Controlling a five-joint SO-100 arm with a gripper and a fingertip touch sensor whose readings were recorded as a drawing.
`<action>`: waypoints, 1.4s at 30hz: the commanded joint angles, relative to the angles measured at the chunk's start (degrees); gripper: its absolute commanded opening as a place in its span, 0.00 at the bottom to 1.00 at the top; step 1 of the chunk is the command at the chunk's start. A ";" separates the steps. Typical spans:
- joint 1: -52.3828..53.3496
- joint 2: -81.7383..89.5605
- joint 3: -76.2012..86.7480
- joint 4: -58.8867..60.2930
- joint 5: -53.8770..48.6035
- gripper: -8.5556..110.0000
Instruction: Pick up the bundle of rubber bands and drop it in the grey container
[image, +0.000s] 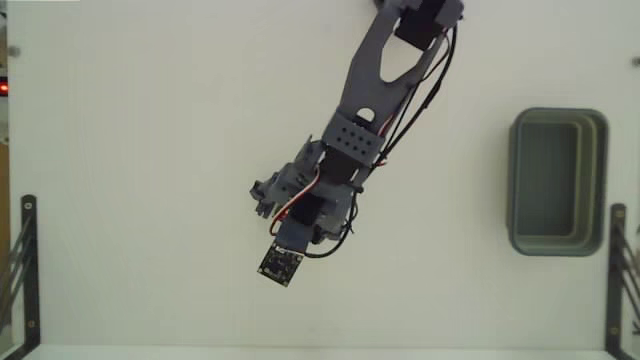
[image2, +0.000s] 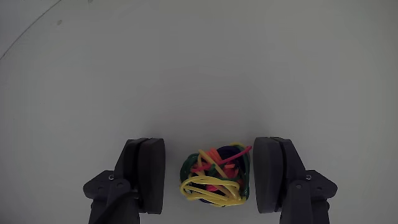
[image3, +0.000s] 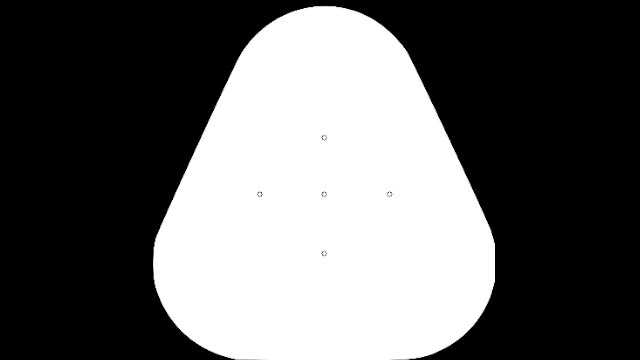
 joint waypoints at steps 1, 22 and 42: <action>1.21 1.79 0.13 -0.37 0.00 0.79; 1.21 1.79 0.13 -0.37 0.00 0.75; 1.21 1.79 0.13 -0.37 0.00 0.70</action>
